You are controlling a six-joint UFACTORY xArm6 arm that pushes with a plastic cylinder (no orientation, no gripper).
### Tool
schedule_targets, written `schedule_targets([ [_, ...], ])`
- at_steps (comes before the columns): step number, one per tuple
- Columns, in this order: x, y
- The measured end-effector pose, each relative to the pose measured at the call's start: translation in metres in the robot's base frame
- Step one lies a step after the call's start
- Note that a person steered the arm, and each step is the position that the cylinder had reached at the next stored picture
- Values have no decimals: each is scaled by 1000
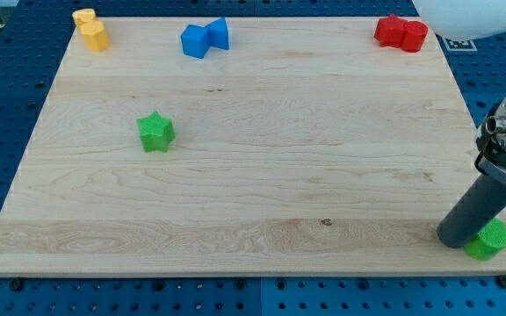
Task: Move the green star towards center
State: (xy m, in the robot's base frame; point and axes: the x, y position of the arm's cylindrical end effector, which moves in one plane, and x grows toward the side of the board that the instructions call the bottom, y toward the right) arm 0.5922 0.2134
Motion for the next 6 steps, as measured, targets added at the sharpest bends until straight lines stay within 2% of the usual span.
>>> schedule_targets([
  [4, 3, -7],
  [6, -18, -105],
])
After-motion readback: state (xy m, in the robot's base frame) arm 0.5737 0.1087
